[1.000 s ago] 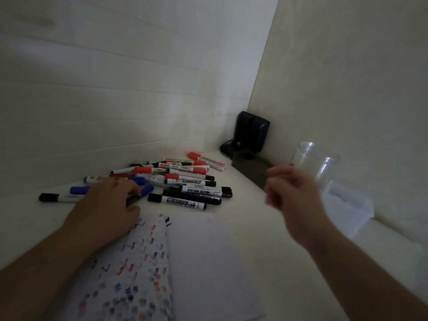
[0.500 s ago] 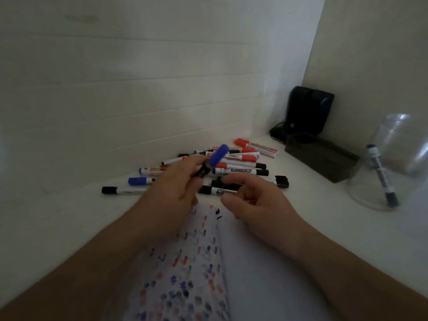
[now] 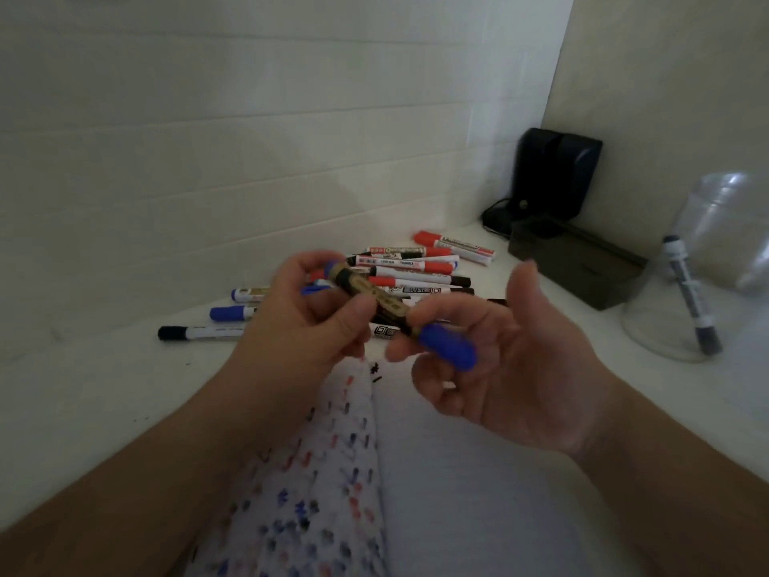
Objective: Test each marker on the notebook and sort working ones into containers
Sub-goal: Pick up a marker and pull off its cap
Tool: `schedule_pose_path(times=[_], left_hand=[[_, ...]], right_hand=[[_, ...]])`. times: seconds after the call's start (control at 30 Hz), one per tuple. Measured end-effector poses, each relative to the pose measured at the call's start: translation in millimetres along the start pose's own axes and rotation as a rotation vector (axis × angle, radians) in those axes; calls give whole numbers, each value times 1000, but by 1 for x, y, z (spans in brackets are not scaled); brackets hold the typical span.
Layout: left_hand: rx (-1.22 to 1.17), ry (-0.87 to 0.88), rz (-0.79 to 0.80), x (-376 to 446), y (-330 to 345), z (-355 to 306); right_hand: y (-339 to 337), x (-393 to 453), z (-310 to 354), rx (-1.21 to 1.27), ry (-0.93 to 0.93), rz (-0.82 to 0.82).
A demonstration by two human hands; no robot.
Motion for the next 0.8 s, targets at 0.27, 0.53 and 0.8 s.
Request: schedule_pose_path(times=[0.27, 0.53, 0.8], left_hand=[[259, -43, 90, -9, 5, 9], [922, 236, 341, -13, 11, 8], [984, 325, 380, -15, 8, 8]], right_hand=[[-8, 22, -19, -409, -95, -508], [-4, 19, -18, -508, -208, -522], [4, 18, -11, -388, -191, -493]])
Point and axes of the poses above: each hand's wrist, its own x-axis towards the middle knuckle, its own y-axis out of the palm, z = x × y, the point moved 3 cm from there along x, towards the middle knuckle, and after that the axes turned 3 degrees about -x, right-handed, at the moved point
